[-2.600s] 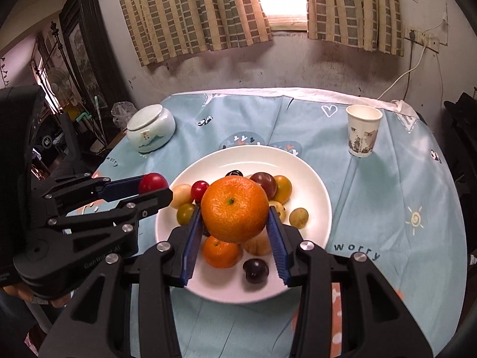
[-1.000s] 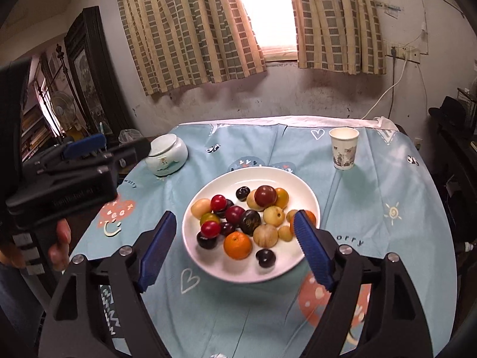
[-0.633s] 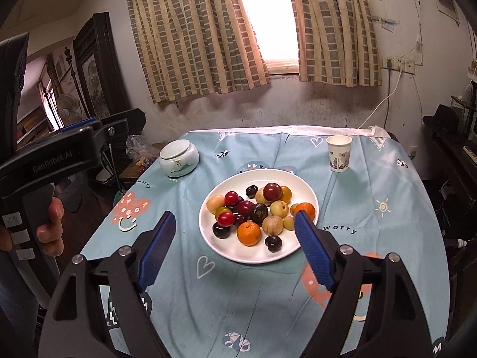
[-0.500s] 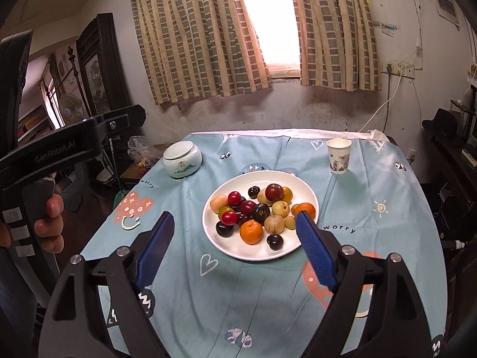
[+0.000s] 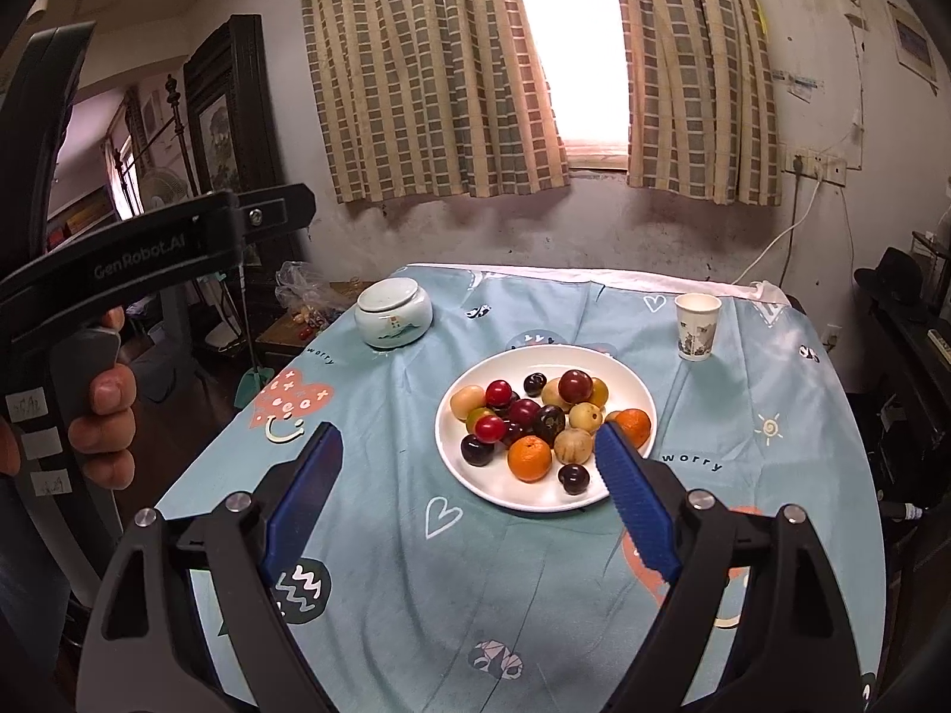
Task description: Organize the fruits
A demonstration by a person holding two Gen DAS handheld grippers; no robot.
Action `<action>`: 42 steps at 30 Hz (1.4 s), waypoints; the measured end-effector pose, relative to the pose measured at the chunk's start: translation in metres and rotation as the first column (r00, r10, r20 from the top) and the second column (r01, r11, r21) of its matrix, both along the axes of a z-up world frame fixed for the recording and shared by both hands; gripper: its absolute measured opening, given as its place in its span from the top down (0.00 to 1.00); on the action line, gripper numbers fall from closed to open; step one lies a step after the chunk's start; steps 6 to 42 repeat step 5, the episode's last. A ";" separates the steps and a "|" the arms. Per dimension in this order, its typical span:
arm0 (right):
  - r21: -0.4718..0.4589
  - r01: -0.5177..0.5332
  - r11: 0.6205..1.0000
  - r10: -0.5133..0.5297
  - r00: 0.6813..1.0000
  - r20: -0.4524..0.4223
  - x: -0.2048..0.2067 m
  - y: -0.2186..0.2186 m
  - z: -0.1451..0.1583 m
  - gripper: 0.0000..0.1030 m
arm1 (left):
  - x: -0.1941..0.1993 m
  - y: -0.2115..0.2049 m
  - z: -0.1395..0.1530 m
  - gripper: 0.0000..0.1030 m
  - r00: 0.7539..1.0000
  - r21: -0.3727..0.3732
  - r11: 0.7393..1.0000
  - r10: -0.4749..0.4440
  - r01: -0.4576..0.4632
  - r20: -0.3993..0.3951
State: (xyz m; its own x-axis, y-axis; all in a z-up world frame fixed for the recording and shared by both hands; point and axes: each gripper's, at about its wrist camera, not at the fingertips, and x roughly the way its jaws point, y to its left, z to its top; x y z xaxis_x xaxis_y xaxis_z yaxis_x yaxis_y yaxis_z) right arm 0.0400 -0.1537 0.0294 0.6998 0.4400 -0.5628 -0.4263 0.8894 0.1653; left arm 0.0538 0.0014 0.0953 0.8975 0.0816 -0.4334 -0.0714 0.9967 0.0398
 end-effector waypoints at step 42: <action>0.000 0.005 1.000 -0.005 1.000 0.005 -0.003 0.000 0.001 0.11 | -0.005 0.003 0.003 0.03 1.000 -0.015 1.000 -0.005 0.005 0.005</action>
